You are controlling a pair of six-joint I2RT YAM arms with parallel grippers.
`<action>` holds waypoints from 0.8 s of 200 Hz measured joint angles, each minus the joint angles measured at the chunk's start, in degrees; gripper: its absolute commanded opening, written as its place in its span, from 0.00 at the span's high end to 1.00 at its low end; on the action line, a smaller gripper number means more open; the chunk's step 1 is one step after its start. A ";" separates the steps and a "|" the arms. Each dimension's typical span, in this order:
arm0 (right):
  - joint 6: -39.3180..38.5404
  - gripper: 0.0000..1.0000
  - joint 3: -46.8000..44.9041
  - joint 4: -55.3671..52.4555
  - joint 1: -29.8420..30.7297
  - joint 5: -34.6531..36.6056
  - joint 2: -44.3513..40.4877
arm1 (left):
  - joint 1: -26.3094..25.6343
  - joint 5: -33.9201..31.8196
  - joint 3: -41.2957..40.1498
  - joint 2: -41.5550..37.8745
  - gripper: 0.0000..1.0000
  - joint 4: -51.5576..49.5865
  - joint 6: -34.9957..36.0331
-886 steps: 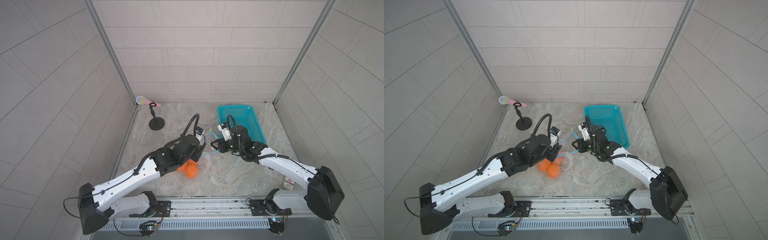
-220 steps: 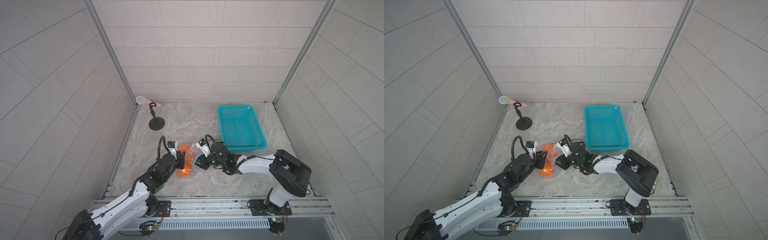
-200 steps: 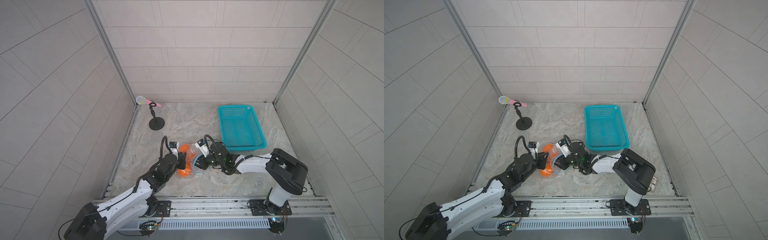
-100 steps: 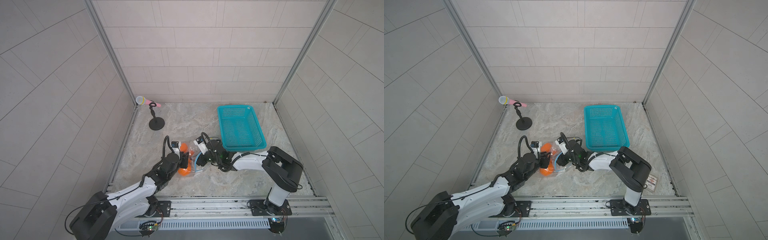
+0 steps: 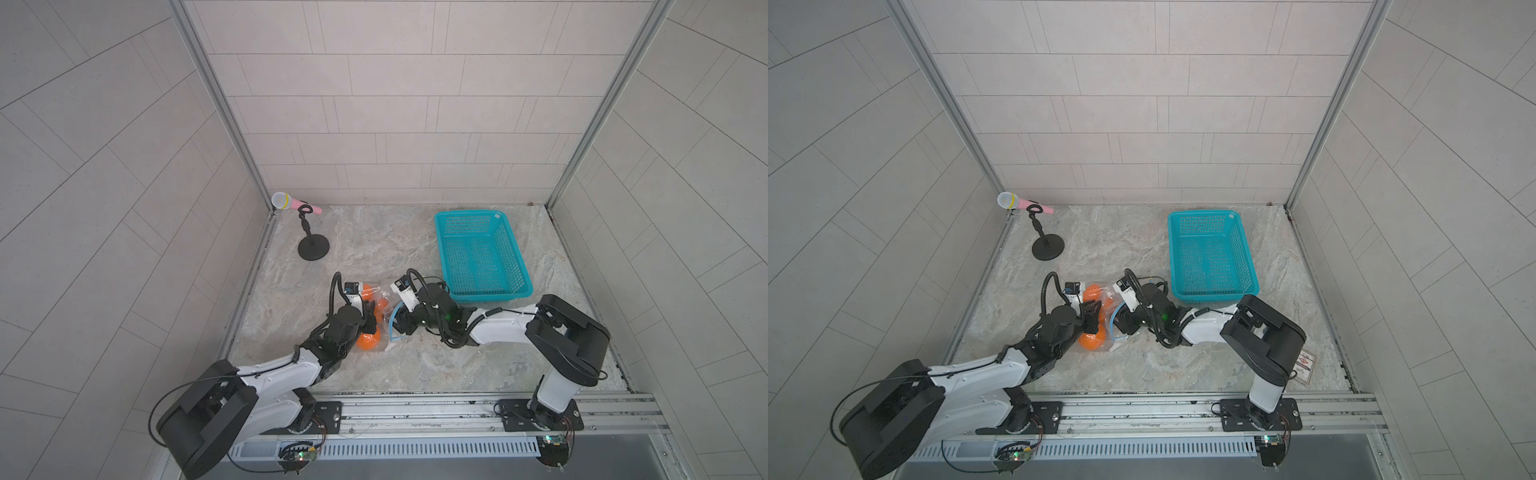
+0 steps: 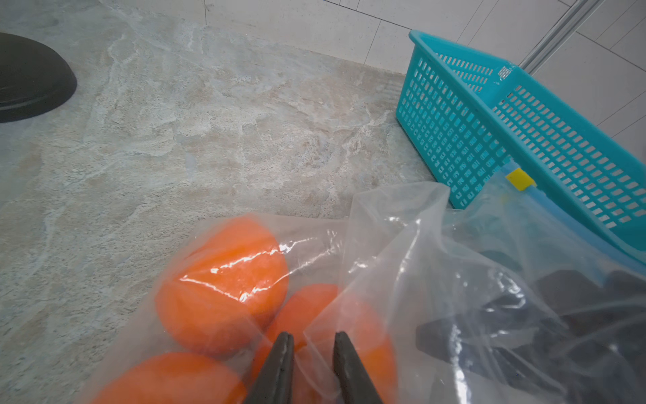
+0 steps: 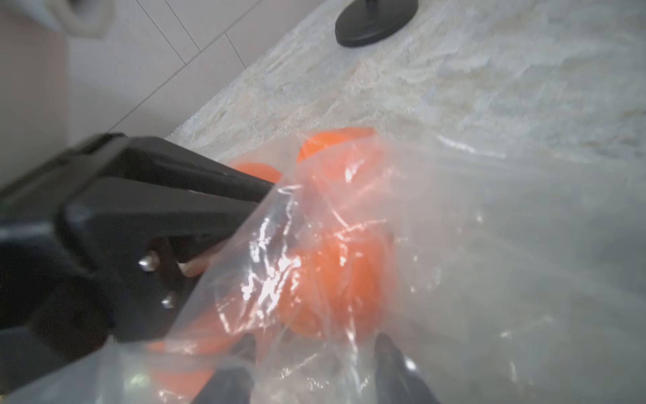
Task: Open the zip-top bag and take out the orange
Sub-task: Pick up the orange from the zipper food storage bag.
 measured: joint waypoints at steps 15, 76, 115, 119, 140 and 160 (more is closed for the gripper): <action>-0.96 0.42 0.02 2.32 -0.04 -1.27 0.59 | 0.15 0.24 0.02 1.29 0.81 1.66 0.09; -3.34 0.27 5.49 5.40 -2.03 -2.91 7.91 | 1.01 -0.22 0.24 7.87 0.83 10.43 -0.17; -3.63 0.26 8.72 1.70 -2.75 -2.01 11.65 | 1.14 0.28 0.28 9.94 0.84 13.40 -0.17; -3.65 0.26 9.27 1.14 -2.78 -2.08 11.82 | 1.25 0.26 0.28 10.05 0.84 13.62 -0.17; -3.39 0.00 10.16 0.52 -3.17 -2.58 13.03 | 1.44 0.17 0.31 9.99 0.84 13.77 -0.13; -2.86 0.01 10.64 0.83 -3.39 -3.85 15.50 | 1.27 1.31 0.57 9.57 0.82 13.05 -0.09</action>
